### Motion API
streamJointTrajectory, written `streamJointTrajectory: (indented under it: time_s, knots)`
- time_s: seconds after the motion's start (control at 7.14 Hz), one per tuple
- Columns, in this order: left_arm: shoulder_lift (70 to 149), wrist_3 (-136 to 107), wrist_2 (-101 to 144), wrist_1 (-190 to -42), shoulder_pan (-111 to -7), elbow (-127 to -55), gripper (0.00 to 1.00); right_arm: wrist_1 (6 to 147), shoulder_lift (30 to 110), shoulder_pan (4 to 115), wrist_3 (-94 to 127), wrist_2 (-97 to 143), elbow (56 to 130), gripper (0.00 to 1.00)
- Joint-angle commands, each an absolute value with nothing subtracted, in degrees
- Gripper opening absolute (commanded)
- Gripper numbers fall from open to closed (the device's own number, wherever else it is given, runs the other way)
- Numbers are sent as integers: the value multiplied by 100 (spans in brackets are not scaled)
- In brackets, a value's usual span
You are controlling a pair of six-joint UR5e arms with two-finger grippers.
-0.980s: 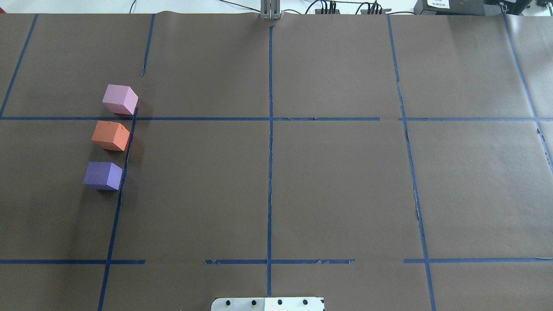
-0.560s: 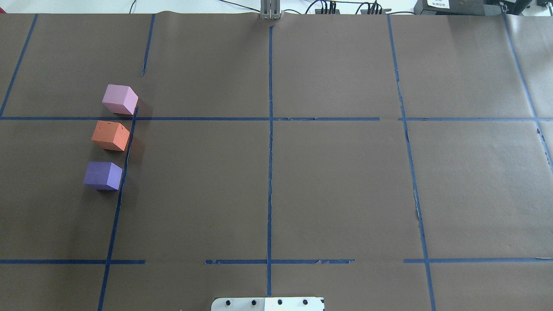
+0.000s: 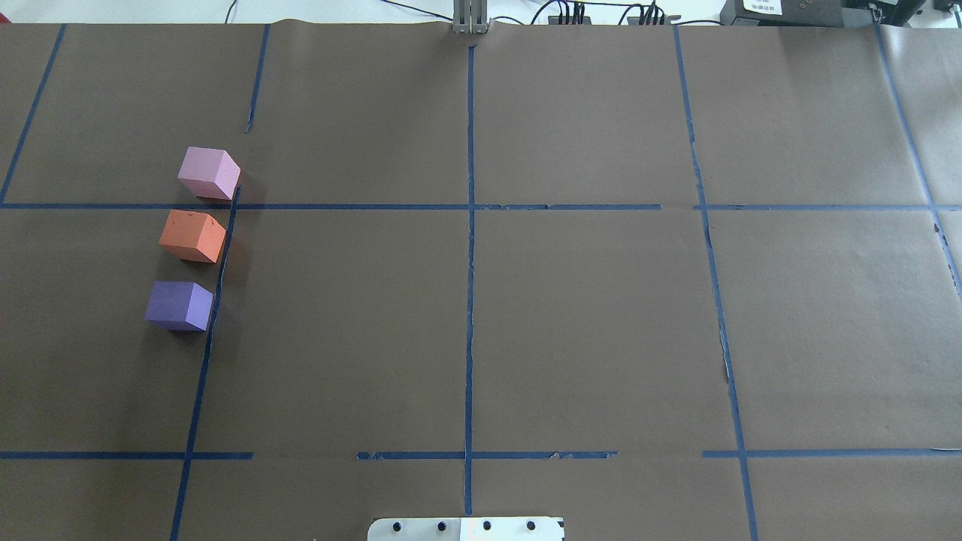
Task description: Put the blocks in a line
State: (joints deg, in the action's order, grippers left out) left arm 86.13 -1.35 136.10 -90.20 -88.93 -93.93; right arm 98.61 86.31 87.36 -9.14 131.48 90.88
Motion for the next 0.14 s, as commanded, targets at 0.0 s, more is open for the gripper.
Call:
streamJointTrajectory:
  time_s: [0.0]
  knots:
    - [8631, -149, 13606, -9026, -8956, -9396, 100, 9861, 8631, 8736, -914, 13148, 9088, 100]
